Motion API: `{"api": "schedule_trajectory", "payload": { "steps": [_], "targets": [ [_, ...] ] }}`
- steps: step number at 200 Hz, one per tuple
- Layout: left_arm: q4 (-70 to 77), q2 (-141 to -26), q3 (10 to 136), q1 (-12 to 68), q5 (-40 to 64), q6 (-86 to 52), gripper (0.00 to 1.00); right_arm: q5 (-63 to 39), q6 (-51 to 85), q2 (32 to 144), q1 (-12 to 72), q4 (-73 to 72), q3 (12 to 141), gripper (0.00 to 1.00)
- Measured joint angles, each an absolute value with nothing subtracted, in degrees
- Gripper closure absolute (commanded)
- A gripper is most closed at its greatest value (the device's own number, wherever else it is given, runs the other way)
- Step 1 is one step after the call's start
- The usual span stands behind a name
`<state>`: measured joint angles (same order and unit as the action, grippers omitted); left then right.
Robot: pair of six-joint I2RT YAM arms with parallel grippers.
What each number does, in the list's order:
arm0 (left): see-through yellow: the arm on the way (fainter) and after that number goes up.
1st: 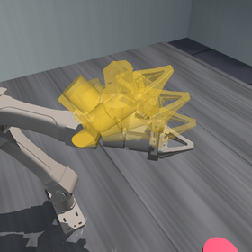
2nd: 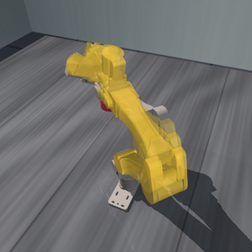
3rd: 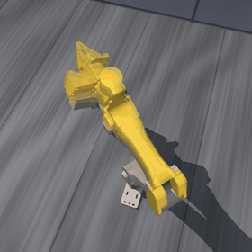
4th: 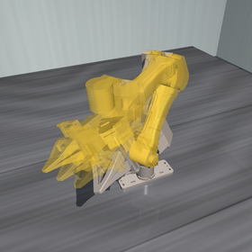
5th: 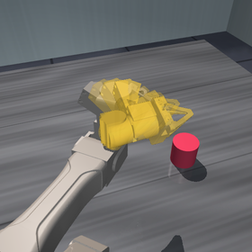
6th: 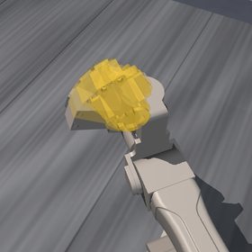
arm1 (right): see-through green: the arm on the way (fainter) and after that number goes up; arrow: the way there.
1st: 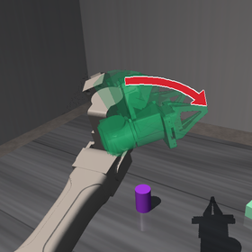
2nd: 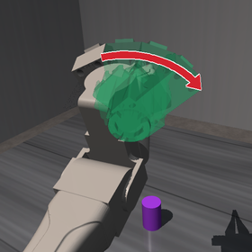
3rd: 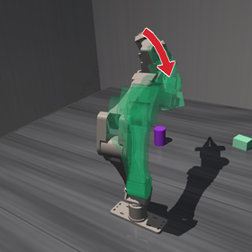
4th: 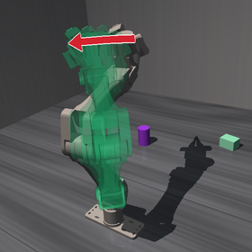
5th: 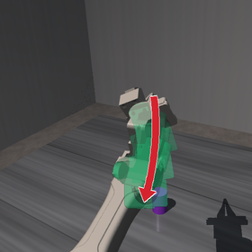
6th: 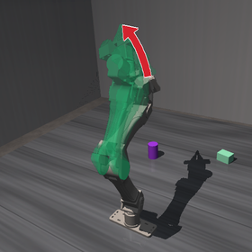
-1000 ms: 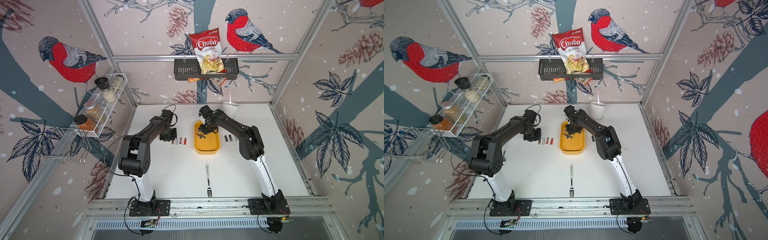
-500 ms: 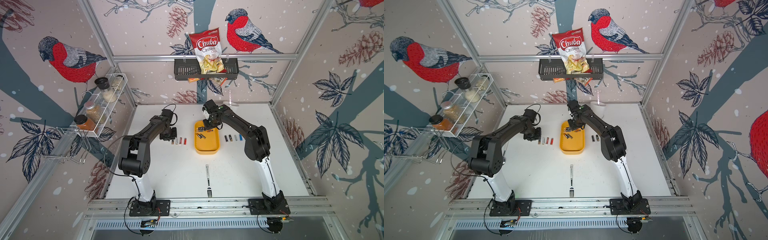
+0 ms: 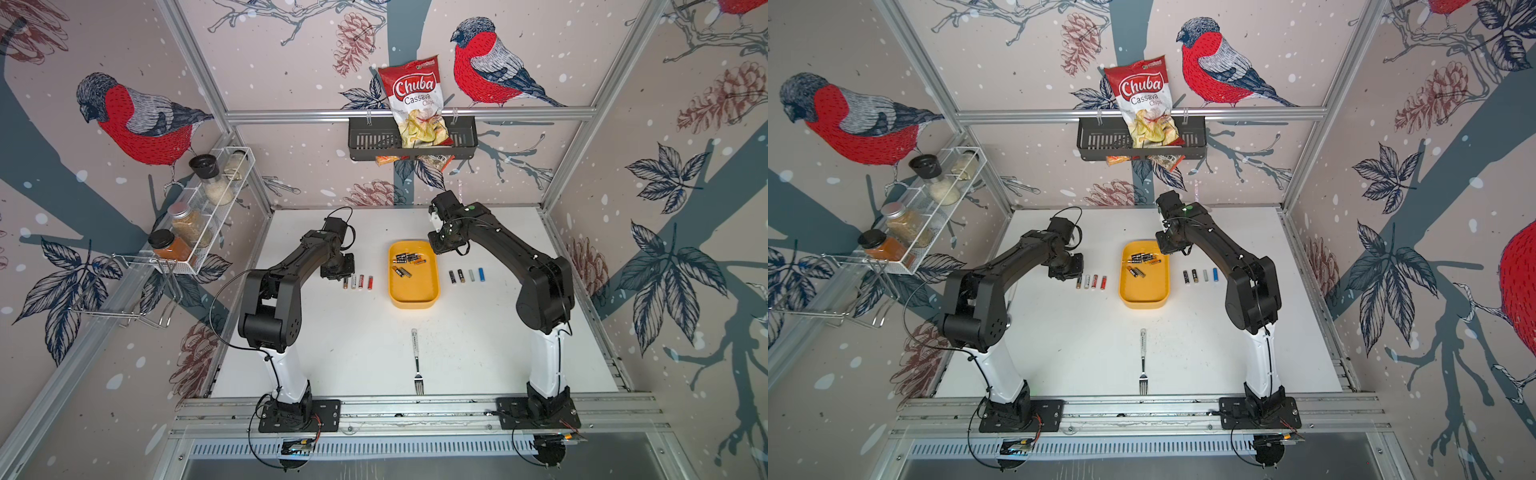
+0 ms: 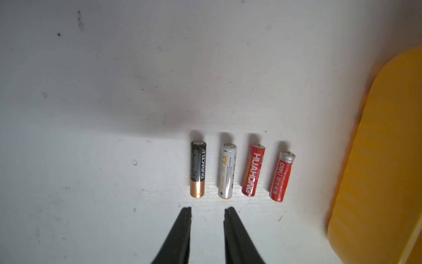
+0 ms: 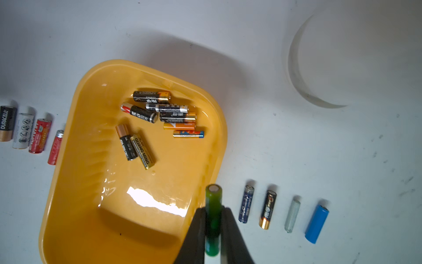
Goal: Take the batteries out of the storage box
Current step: Pick up the battery from the storage box, then place the battery at the center of the board.
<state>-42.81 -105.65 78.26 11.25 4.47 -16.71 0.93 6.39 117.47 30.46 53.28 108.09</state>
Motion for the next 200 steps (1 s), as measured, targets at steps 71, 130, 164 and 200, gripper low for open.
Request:
{"api": "schedule_trajectory", "payload": {
  "steps": [71,130,164,200],
  "targets": [
    [-42.65,-105.89,78.59,11.29,4.49,-16.56,0.70,3.44,6.33,109.91,20.64,50.02,90.17,0.84],
    [-42.70,-106.63,79.20,11.29,4.54,-16.36,0.70,5.06,6.17,109.23,14.31,46.39,84.86,0.84],
    [-42.74,-107.00,79.44,11.29,4.54,-16.14,0.70,5.52,5.98,109.91,12.67,45.06,83.72,0.84],
    [-42.76,-107.04,79.61,11.40,4.67,-16.14,0.70,6.17,5.93,111.96,12.16,44.10,83.33,0.84]
  ]
}}
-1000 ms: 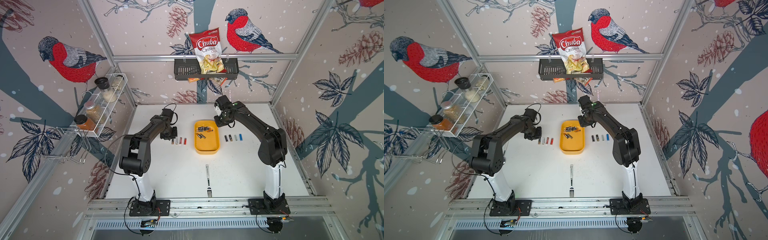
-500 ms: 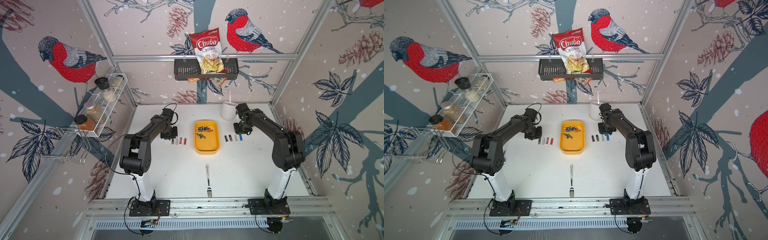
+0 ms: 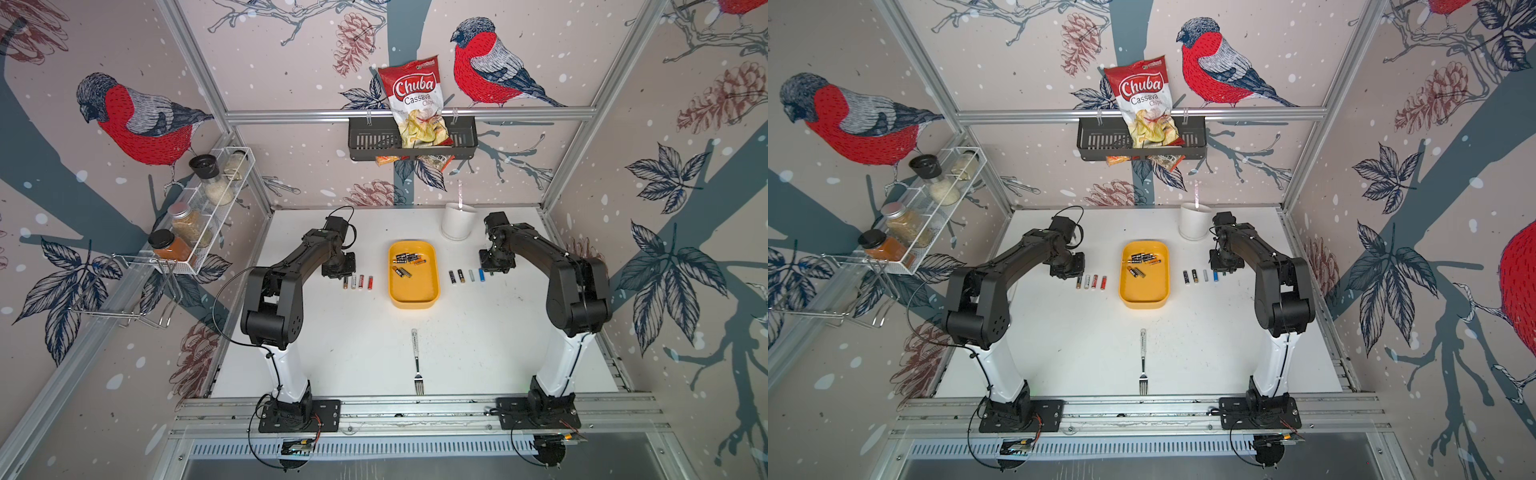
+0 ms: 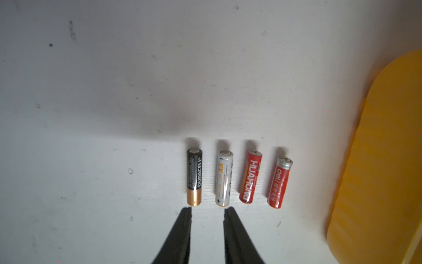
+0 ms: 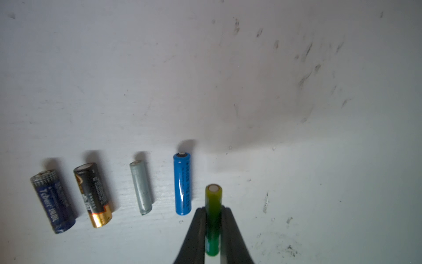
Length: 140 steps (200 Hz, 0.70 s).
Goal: Take the batteries out of the storage box
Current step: Place the battery at the center of the board.
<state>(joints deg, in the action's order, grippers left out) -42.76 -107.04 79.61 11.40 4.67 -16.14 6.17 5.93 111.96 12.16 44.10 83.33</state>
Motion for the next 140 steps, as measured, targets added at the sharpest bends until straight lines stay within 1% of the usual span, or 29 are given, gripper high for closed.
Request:
{"api": "schedule_trajectory", "payload": {
  "steps": [140],
  "targets": [
    [-42.89,-107.70,79.64,11.55,4.67,-16.16,0.70,6.59,5.76,117.21,11.33,44.03,84.84,0.84]
  ]
}}
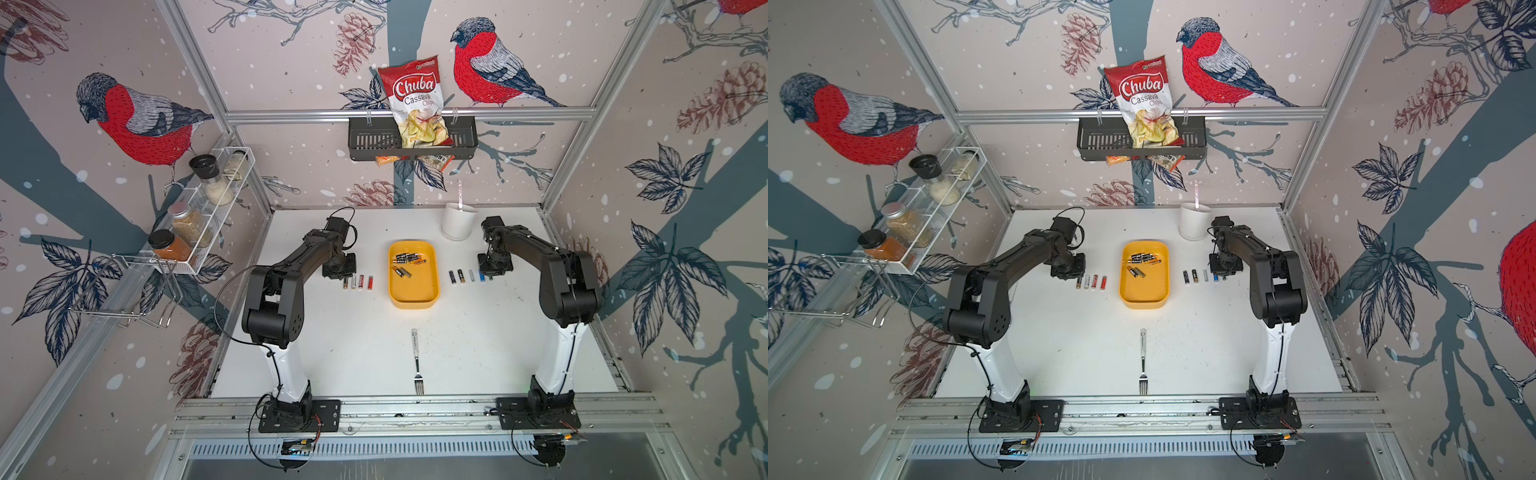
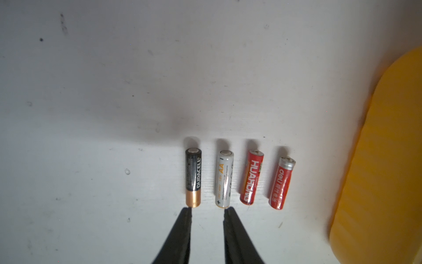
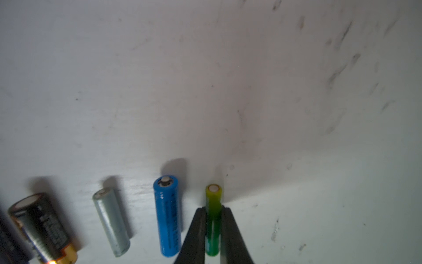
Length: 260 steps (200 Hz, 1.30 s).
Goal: Take the batteries out of the storage box
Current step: Place the battery at the center of the board.
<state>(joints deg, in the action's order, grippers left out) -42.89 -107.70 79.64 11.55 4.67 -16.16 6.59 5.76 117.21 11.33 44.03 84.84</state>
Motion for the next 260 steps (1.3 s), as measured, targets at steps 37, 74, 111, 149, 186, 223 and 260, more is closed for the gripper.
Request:
{"api": "schedule_trajectory", "payload": {
  "steps": [37,74,111,149,186,223,260],
  "targets": [
    [-42.94,-107.81,79.75,11.64,4.69,-16.19,0.70,6.55,5.76,117.95,11.29,44.03,85.01,0.84],
    [-42.92,-107.94,79.96,11.64,4.67,-16.19,0.71,6.55,5.76,118.58,11.25,44.03,85.49,0.84],
    [-42.92,-107.94,79.96,11.64,4.67,-16.19,0.71,6.55,5.76,118.74,11.20,44.05,85.54,0.82],
    [-42.92,-107.94,79.96,11.64,4.67,-16.19,0.71,6.55,5.76,118.83,11.18,43.97,85.54,0.80],
    [-42.92,-107.94,79.96,11.64,4.67,-16.19,0.71,6.59,5.78,118.78,11.20,44.01,85.58,0.78],
    [-42.92,-107.94,79.96,11.64,4.67,-16.19,0.71,6.59,5.78,118.74,11.20,44.03,85.58,0.76],
    [-43.05,-107.90,80.09,11.64,4.67,-16.19,0.71,6.55,5.78,118.45,11.16,44.21,85.56,0.76]
  ]
}}
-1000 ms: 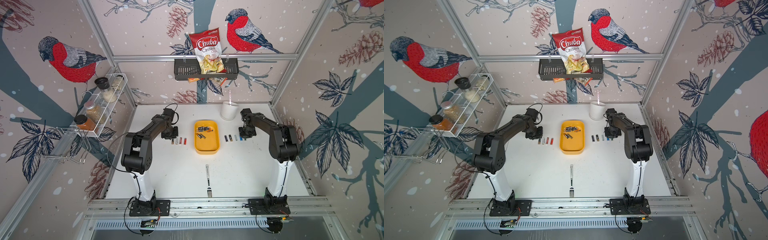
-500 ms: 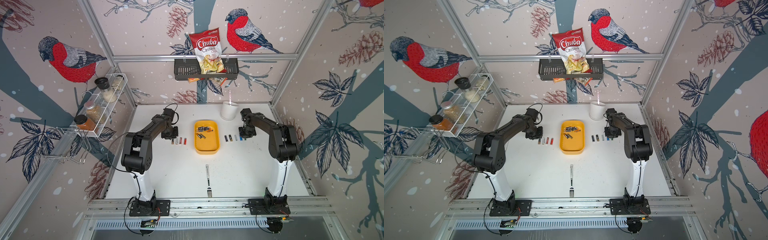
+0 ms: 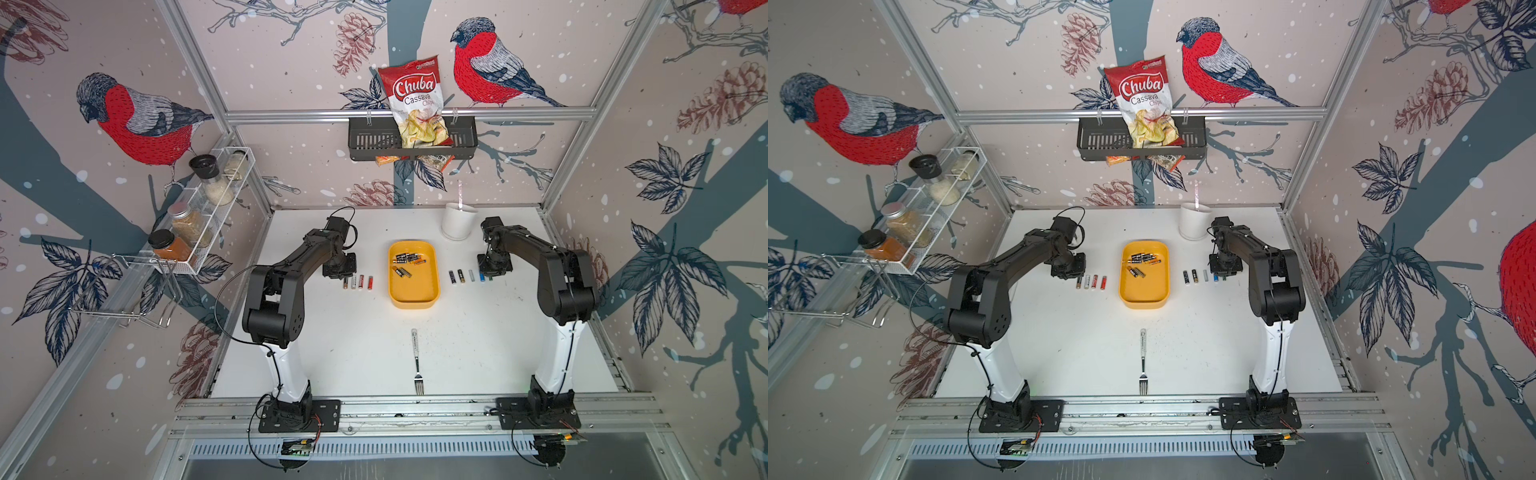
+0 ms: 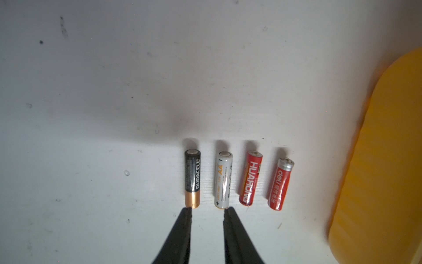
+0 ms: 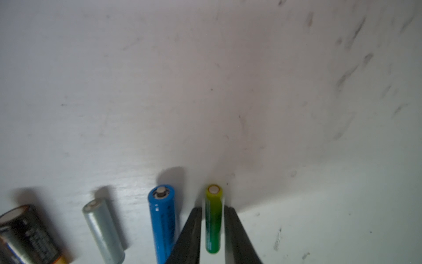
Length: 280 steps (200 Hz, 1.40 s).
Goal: Take the batteries out of the storage box
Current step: Place the battery at the center of the board.
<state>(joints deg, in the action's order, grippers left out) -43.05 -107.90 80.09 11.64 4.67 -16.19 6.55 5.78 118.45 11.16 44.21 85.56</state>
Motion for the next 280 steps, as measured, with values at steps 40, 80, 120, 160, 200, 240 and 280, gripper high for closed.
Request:
{"api": "schedule_trajectory", "payload": {
  "steps": [40,80,120,160,200,240,280],
  "targets": [
    [-43.29,-107.68,80.77,11.73,4.62,-16.19,0.71,6.57,5.78,117.71,11.14,44.21,85.52,0.76],
    [-44.16,-107.68,82.39,12.12,4.43,-16.19,0.71,6.59,5.82,116.20,11.14,44.23,85.49,0.76],
    [-45.80,-107.68,85.73,13.74,4.05,-16.34,0.71,6.59,6.00,114.34,11.44,45.10,86.59,0.76],
    [-47.70,-107.68,90.72,16.86,2.96,-16.99,0.70,6.57,6.22,113.30,13.56,45.69,88.75,0.76],
    [-48.88,-109.95,95.88,20.56,3.01,-19.42,0.70,5.98,6.46,112.77,16.10,46.11,91.15,0.76],
    [-50.41,-114.93,104.16,25.45,3.03,-21.04,0.70,5.23,7.42,112.22,17.63,46.13,91.88,0.76],
    [-51.94,-120.86,110.65,29.71,3.14,-22.31,0.70,4.38,7.46,111.46,18.06,45.91,91.77,0.76]
  ]
}}
